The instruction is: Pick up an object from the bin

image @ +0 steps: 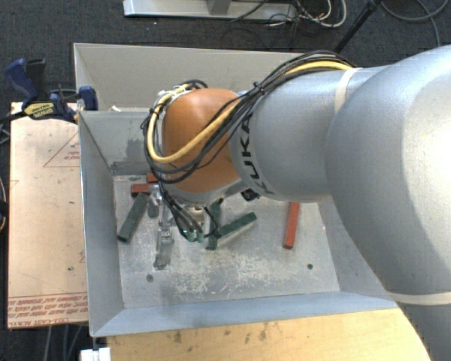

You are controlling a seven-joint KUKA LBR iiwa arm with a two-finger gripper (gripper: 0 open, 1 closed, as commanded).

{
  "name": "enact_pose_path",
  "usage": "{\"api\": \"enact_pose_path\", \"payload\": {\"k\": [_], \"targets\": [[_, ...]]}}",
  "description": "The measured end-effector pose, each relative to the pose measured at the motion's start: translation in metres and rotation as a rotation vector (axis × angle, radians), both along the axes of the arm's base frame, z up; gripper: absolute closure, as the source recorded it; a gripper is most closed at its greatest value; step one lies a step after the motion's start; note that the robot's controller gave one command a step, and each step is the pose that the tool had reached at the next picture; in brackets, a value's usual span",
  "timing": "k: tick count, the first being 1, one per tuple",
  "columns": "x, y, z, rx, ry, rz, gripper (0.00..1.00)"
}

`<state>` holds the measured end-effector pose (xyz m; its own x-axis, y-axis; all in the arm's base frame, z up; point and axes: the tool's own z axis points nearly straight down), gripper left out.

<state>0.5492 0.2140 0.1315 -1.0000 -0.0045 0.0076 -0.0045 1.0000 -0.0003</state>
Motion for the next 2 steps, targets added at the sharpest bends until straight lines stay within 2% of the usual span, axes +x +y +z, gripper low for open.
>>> {"api": "enact_pose_path", "payload": {"k": [1, 2], "targets": [[0.002, -0.001, 0.005, 0.002, -0.008, -0.004, 0.0], [0.026, 0.018, -0.022, 0.004, -0.018, 0.171, 0.0]]}}
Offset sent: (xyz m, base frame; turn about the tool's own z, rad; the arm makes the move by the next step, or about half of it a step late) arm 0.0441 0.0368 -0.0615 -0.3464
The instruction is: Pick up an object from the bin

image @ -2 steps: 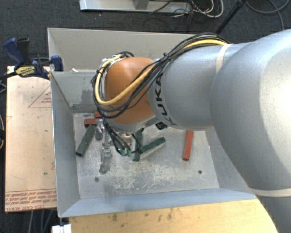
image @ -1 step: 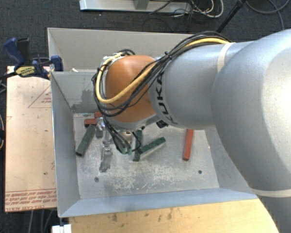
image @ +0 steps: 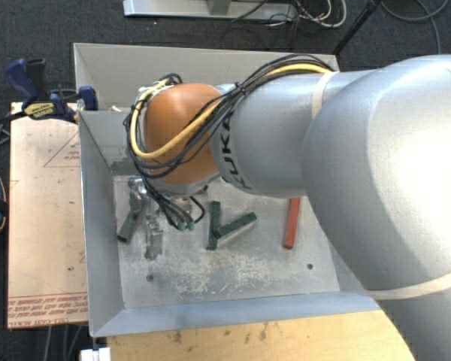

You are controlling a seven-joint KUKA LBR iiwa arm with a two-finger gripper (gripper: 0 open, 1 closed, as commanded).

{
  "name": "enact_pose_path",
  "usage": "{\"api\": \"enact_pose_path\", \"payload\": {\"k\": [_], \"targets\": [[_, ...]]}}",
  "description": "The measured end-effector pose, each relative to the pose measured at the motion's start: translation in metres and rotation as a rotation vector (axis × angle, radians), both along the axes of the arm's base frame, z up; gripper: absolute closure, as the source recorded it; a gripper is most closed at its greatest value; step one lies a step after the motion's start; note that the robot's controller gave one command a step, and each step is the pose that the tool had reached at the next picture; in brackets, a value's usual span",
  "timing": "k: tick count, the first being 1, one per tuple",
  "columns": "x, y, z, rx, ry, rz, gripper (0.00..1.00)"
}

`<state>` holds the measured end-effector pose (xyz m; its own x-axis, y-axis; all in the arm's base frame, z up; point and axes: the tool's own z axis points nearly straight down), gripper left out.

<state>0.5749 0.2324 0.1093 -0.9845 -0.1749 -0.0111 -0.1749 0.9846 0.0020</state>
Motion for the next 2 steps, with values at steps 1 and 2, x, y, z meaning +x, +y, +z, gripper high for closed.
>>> {"api": "enact_pose_path", "payload": {"k": [1, 2], "targets": [[0.01, 0.014, -0.006, -0.004, 0.011, 0.182, 0.0], [0.032, -0.039, -0.007, -0.002, 0.009, 0.013, 0.0]]}}
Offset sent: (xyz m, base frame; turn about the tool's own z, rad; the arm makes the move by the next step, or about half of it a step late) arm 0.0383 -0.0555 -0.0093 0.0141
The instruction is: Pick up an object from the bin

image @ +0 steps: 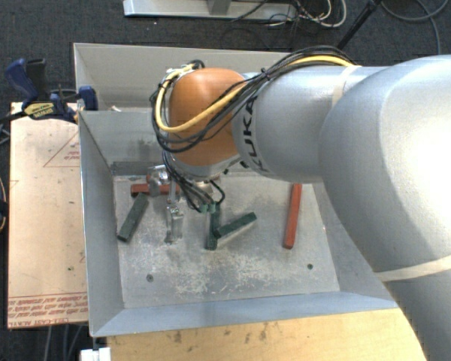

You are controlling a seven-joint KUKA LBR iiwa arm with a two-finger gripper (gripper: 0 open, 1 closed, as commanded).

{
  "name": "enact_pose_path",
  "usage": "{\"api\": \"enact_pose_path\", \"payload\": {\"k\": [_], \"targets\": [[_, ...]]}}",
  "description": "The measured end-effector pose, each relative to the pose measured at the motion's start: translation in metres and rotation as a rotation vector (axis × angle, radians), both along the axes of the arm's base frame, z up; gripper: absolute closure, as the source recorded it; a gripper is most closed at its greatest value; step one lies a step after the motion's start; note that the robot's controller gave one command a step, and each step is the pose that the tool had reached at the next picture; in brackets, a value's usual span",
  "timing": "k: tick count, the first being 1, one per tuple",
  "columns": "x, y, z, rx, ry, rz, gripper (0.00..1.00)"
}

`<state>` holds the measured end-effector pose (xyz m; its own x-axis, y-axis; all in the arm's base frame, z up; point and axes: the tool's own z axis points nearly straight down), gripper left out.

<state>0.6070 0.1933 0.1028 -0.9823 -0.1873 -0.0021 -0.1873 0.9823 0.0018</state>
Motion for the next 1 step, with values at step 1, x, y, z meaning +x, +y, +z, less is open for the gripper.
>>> {"api": "enact_pose_path", "payload": {"k": [1], "targets": [[0.0025, 0.0337, -0.0222, -0.001, -0.003, 0.236, 0.0]]}}
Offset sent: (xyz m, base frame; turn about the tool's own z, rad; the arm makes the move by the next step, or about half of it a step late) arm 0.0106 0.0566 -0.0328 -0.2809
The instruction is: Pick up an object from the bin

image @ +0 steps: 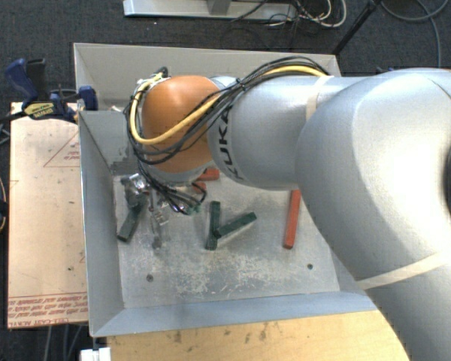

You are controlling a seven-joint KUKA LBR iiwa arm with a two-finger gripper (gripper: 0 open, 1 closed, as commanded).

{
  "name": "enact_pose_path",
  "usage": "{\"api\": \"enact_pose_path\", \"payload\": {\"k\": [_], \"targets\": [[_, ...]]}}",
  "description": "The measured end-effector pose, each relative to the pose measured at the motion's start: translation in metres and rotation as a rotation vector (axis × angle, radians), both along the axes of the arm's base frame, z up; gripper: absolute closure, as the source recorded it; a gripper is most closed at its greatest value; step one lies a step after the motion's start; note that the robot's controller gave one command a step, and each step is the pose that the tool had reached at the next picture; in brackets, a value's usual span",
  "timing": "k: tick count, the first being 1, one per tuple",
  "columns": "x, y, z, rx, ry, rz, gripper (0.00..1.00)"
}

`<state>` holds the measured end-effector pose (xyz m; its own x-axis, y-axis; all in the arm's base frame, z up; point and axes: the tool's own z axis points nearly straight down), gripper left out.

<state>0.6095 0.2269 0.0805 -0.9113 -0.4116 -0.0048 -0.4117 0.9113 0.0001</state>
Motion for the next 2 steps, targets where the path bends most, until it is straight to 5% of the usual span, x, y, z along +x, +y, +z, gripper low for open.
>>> {"api": "enact_pose_path", "payload": {"k": [1, 2], "targets": [[0.0087, 0.0239, -0.0099, 0.001, 0.002, 0.043, 1.0], [0.0087, 0.0239, -0.0099, 0.001, 0.002, 0.043, 1.0]]}}
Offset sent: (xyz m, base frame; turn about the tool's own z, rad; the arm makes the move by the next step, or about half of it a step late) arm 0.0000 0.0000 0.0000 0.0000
